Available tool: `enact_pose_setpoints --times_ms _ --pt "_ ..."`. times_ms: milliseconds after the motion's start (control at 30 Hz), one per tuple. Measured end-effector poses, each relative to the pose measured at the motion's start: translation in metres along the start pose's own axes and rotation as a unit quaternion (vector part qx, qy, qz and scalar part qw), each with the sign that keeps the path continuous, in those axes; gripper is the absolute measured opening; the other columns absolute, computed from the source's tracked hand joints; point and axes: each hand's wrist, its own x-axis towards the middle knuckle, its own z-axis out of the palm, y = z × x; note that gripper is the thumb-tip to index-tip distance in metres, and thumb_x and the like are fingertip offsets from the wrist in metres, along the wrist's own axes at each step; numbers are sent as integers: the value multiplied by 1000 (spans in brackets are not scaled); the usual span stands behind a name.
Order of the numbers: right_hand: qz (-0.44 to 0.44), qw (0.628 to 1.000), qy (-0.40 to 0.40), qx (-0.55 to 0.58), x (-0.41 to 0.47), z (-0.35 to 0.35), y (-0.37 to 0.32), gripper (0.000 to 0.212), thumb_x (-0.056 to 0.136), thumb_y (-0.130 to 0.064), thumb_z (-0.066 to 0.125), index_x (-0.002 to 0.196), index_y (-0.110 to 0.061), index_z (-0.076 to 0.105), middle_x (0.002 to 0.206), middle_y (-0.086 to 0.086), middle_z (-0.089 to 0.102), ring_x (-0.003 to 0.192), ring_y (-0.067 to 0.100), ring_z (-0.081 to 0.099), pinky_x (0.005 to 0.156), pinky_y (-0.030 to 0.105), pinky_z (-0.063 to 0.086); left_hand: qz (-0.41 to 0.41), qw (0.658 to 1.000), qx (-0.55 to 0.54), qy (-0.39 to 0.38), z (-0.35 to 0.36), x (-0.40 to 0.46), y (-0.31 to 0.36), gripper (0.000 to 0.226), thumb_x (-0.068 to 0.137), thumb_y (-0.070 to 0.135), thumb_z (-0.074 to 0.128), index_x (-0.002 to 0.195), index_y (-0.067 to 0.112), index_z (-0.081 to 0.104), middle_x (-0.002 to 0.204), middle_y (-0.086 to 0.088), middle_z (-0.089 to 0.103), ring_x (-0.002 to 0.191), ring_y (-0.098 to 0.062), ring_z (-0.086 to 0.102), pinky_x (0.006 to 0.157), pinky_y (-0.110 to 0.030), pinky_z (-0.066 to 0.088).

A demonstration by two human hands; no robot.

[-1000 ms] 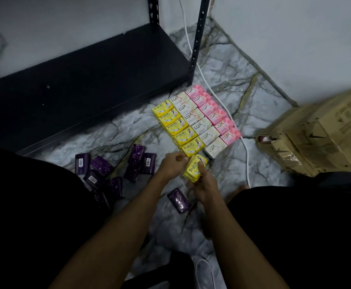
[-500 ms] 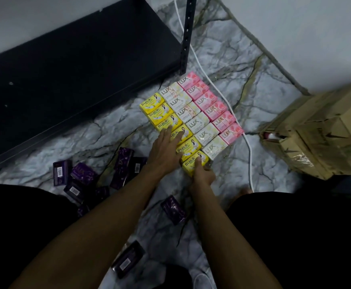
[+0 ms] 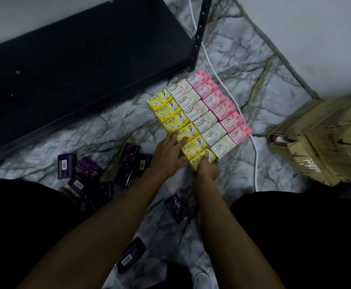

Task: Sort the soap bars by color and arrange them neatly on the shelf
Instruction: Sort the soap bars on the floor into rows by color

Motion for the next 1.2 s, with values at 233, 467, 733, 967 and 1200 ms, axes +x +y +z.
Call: enact_pose_setpoints --times_ms 233,467,733,967,1200 --pt "-19 998 26 -59 -28 -7 28 62 94 -47 54 132 2 54 135 27 54 121 42 54 100 50 47 -107 987 -111 44 -18 -73 8 56 95 24 63 147 15 45 155 -11 40 140 -31 36 112 -38 29" --pt "-141 975 -46 -164 -109 5 90 42 96 -27 58 115 10 62 121 34 60 116 46 56 98 45 43 -207 956 -185 97 -22 -178 -23 31 89 30 60 115 16 69 108 -5 71 97 -24 65 84 -37 54" --pt "-238 907 -183 -296 -158 2 153 30 93 -19 57 106 6 66 109 28 67 105 43 63 93 45 50 -383 902 -197 37 -23 -272 -92 21 79 23 63 97 13 69 102 -16 70 98 -33 65 81 -32 52" --pt "-255 888 -181 -336 -140 1 153 27 87 -13 65 101 9 69 102 28 70 102 41 66 84 40 50 -405 887 -221 17 -7 -293 -104 8 83 20 69 89 16 64 100 -20 68 97 -36 65 78 -36 50" --pt "-326 817 -44 -473 -96 -51 149 48 81 -19 71 122 -5 53 134 25 47 129 41 41 108 43 32 -346 913 -197 -86 51 -316 -65 66 76 39 78 132 14 54 133 -13 52 121 -34 53 96 -39 48"
